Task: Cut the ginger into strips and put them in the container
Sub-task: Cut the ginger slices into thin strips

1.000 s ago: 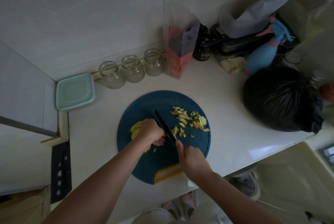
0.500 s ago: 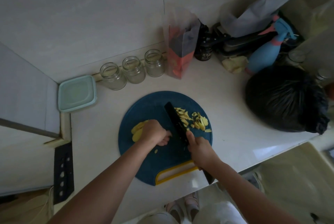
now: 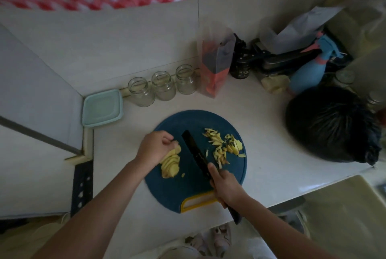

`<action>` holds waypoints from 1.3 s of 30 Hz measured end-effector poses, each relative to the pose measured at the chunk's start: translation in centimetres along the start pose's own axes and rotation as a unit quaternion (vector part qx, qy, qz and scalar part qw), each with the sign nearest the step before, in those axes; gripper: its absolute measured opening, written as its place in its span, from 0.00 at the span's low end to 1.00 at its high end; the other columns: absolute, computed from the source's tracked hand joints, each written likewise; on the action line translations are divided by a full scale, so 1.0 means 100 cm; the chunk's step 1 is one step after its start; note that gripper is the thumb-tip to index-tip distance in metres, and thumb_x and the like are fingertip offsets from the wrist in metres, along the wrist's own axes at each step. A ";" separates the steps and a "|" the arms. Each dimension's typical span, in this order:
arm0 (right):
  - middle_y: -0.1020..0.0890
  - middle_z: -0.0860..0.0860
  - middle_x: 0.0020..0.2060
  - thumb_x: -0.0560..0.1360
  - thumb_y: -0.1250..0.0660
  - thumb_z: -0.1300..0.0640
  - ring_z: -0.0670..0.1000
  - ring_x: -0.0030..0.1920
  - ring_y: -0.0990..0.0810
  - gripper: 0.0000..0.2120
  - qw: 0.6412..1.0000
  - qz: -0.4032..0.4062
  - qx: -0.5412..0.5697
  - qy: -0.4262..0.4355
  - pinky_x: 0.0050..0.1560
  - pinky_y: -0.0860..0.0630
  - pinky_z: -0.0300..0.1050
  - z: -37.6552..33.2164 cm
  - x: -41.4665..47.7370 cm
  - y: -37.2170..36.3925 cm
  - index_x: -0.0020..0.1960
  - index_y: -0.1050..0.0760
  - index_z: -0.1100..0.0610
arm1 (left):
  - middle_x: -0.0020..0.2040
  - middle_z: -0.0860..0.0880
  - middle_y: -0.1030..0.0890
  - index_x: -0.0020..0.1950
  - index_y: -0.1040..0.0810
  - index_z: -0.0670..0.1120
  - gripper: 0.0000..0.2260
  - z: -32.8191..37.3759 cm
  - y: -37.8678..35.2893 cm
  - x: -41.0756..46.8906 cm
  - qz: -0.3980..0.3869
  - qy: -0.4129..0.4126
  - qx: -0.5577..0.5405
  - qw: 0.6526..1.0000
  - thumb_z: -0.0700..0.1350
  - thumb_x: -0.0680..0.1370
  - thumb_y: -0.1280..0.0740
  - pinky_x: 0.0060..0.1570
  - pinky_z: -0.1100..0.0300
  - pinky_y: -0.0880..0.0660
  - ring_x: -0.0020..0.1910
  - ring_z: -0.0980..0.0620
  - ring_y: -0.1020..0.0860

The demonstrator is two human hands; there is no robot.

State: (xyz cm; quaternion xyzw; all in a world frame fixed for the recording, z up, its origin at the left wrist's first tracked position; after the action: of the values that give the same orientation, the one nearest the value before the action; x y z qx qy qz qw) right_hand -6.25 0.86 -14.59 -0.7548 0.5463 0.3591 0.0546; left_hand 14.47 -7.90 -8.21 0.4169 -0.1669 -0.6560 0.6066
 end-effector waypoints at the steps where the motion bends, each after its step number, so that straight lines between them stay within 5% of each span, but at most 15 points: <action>1: 0.29 0.52 0.27 0.79 0.48 0.36 0.46 0.21 0.31 0.28 1.000 -0.002 0.002 -0.002 0.21 0.34 0.38 0.002 -0.001 -0.002 0.35 0.31 0.58 | 0.46 0.51 0.21 0.52 0.21 0.47 0.11 -0.005 0.001 -0.004 -0.005 -0.003 0.010 1.000 0.47 0.72 0.27 0.49 0.60 0.26 0.46 0.54 0.22; 9: 0.31 0.54 0.25 0.79 0.50 0.36 0.49 0.16 0.32 0.29 0.999 0.024 0.025 -0.015 0.18 0.34 0.40 0.006 -0.004 0.014 0.32 0.33 0.59 | 0.42 0.50 0.22 0.46 0.23 0.48 0.12 -0.024 -0.021 -0.041 -0.003 -0.031 0.054 0.998 0.48 0.68 0.24 0.40 0.62 0.31 0.42 0.53 0.24; 18: 0.27 0.55 0.30 0.79 0.51 0.36 0.48 0.17 0.30 0.29 0.999 0.029 -0.014 -0.017 0.19 0.32 0.41 0.002 -0.003 0.012 0.36 0.30 0.59 | 0.54 0.47 0.26 0.56 0.24 0.43 0.17 -0.028 -0.035 -0.057 0.037 -0.050 0.079 0.995 0.45 0.70 0.25 0.45 0.63 0.31 0.50 0.50 0.25; 26: 0.26 0.57 0.32 0.78 0.51 0.36 0.51 0.22 0.28 0.30 0.999 0.030 -0.018 -0.016 0.20 0.30 0.42 0.003 -0.003 0.009 0.39 0.29 0.60 | 0.45 0.54 0.28 0.52 0.27 0.43 0.14 -0.027 -0.036 -0.065 0.065 -0.070 0.071 0.993 0.43 0.71 0.27 0.37 0.66 0.39 0.43 0.55 0.27; 32: 0.27 0.57 0.32 0.78 0.52 0.35 0.48 0.18 0.29 0.29 0.999 0.029 -0.018 -0.019 0.20 0.30 0.42 0.005 -0.002 0.008 0.38 0.30 0.59 | 0.60 0.48 0.29 0.67 0.27 0.46 0.25 -0.032 -0.036 -0.059 0.060 -0.084 0.080 0.991 0.45 0.72 0.27 0.52 0.69 0.33 0.54 0.50 0.26; 39: 0.27 0.56 0.32 0.78 0.52 0.35 0.49 0.20 0.29 0.29 0.999 0.025 -0.024 -0.020 0.22 0.29 0.42 0.004 -0.002 0.008 0.39 0.30 0.59 | 0.54 0.48 0.24 0.55 0.24 0.45 0.15 -0.025 -0.037 -0.060 0.071 -0.097 0.112 0.986 0.45 0.70 0.26 0.44 0.63 0.33 0.52 0.50 0.26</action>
State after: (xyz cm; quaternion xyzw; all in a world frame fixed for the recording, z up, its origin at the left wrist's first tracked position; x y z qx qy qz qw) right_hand -7.13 0.88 -14.52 -0.7344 0.5550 0.3888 0.0384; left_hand 13.42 -0.79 -10.25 0.4033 -0.3264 -0.6261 0.5820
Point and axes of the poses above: each hand's wrist, its own x-axis towards the middle knuckle, its own y-axis out of the back of the hand, z = x × y, the point moved 10 cm from there along x, towards the middle knuckle
